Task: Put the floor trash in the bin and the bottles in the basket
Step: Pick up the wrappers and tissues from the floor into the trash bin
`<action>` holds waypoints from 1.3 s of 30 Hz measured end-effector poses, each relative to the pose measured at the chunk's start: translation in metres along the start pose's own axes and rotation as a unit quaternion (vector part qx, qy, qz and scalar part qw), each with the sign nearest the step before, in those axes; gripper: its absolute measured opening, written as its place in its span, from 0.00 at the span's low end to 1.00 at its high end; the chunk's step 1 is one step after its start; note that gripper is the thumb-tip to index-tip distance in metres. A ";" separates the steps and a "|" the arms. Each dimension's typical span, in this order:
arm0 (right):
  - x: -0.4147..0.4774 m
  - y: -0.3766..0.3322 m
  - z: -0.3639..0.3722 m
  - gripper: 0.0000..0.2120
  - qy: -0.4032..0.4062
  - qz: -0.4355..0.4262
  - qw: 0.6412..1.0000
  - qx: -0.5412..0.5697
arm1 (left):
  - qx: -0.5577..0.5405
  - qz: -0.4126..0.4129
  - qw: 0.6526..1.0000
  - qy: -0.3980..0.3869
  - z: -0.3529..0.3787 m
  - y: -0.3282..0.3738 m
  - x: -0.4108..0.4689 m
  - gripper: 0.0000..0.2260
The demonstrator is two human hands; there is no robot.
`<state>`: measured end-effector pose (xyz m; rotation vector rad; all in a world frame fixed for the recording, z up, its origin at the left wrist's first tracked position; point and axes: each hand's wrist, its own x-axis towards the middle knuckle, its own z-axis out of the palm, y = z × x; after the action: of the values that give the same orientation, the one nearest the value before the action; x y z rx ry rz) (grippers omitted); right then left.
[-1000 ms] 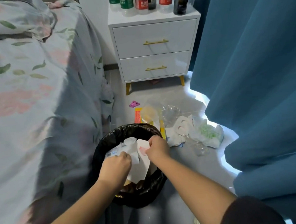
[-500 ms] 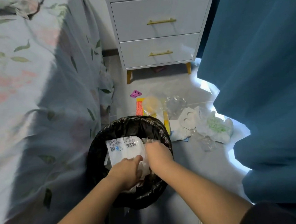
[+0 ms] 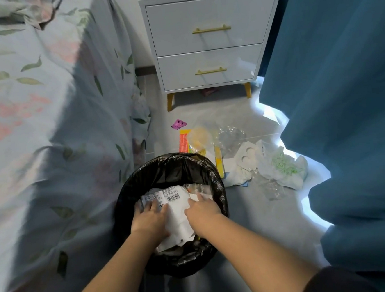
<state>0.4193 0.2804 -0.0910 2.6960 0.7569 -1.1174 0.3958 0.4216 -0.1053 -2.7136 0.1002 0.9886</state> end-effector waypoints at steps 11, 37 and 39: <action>-0.052 0.042 -0.022 0.20 0.258 -0.039 0.961 0.092 | -0.047 0.037 0.985 0.160 -0.049 0.012 -0.016 0.25; -0.053 0.263 0.099 0.30 0.177 0.313 0.789 0.498 | -0.271 0.081 0.953 0.105 -0.104 0.226 0.097 0.19; -0.037 0.276 0.107 0.35 0.179 0.319 0.770 0.523 | -0.311 0.048 0.946 0.078 -0.099 0.230 0.123 0.23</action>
<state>0.4658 -0.0051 -0.1618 3.5484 -1.1224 -0.9679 0.5171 0.1765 -0.1596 -3.3922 -0.0661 0.9517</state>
